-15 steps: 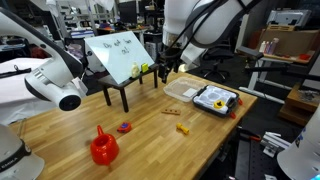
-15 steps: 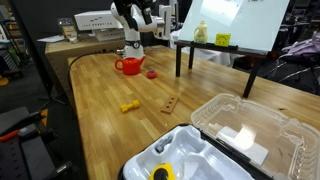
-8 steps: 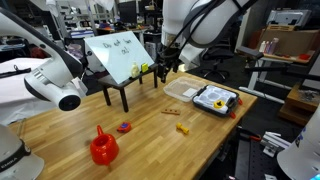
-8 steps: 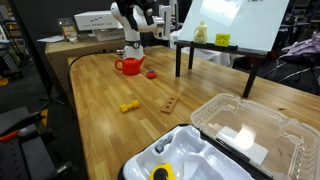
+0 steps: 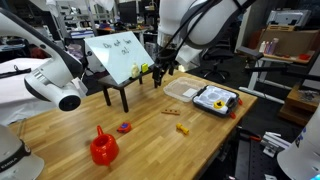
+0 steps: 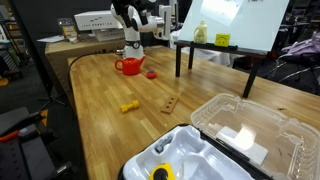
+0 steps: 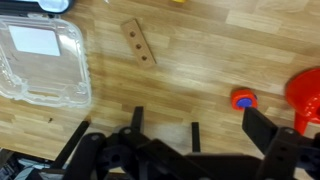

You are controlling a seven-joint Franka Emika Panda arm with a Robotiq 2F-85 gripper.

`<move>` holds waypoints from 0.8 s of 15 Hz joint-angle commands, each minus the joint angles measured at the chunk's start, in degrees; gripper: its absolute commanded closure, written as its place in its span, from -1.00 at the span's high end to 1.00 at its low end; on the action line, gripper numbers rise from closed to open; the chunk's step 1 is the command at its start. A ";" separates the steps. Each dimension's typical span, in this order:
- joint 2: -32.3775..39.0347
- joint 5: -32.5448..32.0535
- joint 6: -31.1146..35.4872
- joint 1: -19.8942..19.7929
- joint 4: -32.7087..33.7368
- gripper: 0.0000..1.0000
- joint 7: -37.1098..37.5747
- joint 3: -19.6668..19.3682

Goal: Move the orange teapot to the right side of the table

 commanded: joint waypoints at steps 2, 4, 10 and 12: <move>6.92 7.45 0.34 4.86 6.23 1.00 -4.85 0.62; 11.34 8.00 -1.02 6.55 10.15 1.00 -4.13 0.99; 13.96 7.01 0.57 8.68 10.87 1.00 -2.81 -0.17; 13.14 6.96 0.51 8.58 10.66 1.00 -2.78 -0.18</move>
